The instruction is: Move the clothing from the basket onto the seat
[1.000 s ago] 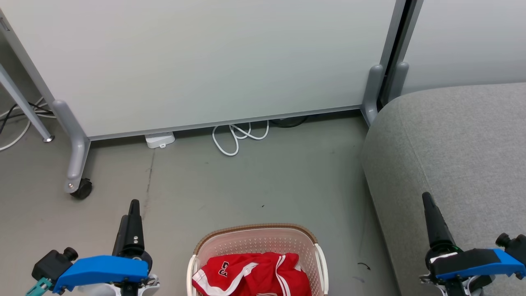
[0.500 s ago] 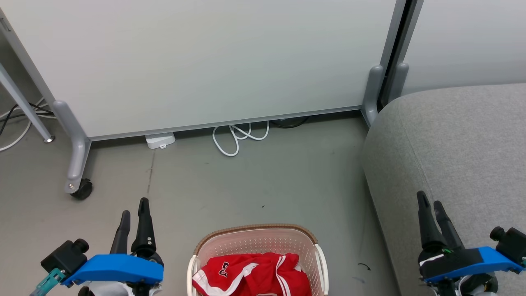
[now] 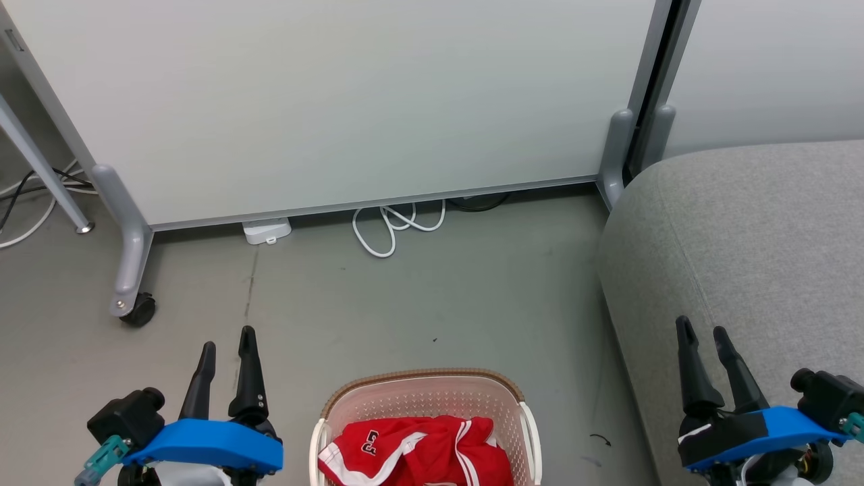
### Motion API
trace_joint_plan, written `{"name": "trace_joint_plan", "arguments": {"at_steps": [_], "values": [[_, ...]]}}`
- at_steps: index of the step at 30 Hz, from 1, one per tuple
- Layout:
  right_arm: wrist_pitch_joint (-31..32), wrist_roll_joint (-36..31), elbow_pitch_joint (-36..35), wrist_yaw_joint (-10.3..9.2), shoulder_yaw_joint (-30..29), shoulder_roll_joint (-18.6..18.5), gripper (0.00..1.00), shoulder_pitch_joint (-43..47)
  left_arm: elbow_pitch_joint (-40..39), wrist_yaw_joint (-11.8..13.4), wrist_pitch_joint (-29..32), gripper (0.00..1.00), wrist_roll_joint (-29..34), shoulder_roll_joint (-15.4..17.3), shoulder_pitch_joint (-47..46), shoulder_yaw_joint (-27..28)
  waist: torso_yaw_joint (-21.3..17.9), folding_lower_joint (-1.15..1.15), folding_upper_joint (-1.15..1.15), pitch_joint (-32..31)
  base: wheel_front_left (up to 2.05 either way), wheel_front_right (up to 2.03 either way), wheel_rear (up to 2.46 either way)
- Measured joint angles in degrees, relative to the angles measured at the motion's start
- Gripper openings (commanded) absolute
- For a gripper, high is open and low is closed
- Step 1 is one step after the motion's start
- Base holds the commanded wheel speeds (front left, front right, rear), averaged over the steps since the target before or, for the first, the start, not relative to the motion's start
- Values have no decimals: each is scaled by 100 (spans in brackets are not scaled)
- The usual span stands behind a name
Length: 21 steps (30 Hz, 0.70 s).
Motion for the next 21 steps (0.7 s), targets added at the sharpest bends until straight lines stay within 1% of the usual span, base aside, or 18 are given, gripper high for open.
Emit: {"name": "trace_joint_plan", "arguments": {"at_steps": [6, 21], "values": [[-34, -410, 9, 0, -7, -1, 100, 0, 23, 31, -85, 100, 368, 7, 0, -49, 12, 0, 0, -3, 0, 0, 0], [-129, -1340, 31, 1, -14, -7, 100, 1, 214, 2, -300, 100, 1089, 32, -1, -120, 54, 0, 0, -26, 0, 0, 0]]}}
